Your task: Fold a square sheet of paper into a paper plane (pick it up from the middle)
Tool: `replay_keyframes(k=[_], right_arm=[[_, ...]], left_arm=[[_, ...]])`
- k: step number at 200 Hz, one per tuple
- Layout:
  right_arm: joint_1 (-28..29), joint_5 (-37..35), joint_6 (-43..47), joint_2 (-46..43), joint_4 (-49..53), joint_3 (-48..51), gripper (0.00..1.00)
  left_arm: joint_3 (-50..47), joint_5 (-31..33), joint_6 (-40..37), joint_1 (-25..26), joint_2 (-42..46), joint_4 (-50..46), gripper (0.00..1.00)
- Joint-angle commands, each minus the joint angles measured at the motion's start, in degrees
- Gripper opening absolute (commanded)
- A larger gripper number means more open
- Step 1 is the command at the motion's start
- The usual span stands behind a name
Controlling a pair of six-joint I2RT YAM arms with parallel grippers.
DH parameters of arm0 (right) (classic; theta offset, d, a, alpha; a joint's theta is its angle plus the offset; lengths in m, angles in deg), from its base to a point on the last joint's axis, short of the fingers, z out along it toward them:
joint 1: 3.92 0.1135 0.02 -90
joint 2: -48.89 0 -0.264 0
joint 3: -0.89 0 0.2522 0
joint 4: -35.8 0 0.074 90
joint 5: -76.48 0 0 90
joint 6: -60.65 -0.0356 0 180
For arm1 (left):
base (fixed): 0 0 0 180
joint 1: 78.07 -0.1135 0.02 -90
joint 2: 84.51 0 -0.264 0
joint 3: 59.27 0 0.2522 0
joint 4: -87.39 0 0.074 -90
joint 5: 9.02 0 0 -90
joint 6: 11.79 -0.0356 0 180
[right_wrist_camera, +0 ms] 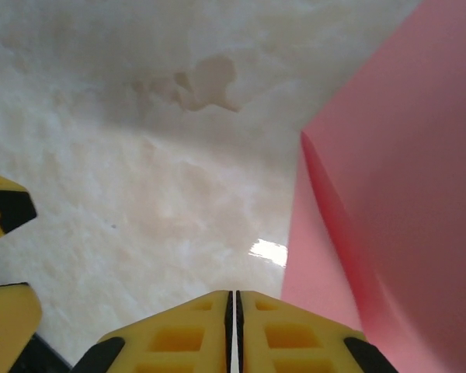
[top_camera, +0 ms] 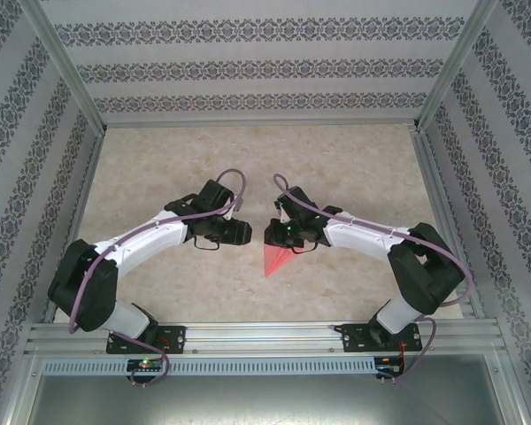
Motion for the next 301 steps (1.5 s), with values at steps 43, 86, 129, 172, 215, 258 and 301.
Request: replay_keyframes(k=[43, 86, 129, 172, 215, 258, 301], right_arm=[[0.43, -4.79, 2.87, 1.53, 6.74, 1.03, 0.07], [0.33, -6.20, 3.36, 1.70, 7.15, 2.99, 0.05], [0.34, -6.29, 3.12, 1.62, 5.62, 5.79, 0.04], [-0.19, -5.71, 2.79, 1.11, 2.93, 8.98, 0.03], [-1.29, -3.46, 1.91, -1.04, -3.34, 13.38, 0.02], [-2.41, -0.62, 1.19, -1.99, -8.66, 16.72, 0.01], [-3.51, 0.70, 1.44, -3.58, -11.28, 19.13, 0.00]], left_arm=[[1.54, -3.21, 0.47, -0.83, -2.48, 2.11, 0.58], [2.25, -4.24, 0.63, -0.81, -3.57, 2.03, 0.58], [2.46, -4.61, 1.24, -0.54, -4.00, 2.02, 0.57], [2.79, -5.19, 3.01, 1.40, -5.53, 3.31, 0.57], [1.37, -4.31, 9.54, 4.90, -6.74, 9.89, 0.55], [0.66, -3.21, 15.31, 7.59, -11.69, 16.00, 0.51], [-0.22, -1.23, 18.41, 8.58, -13.43, 18.45, 0.46]])
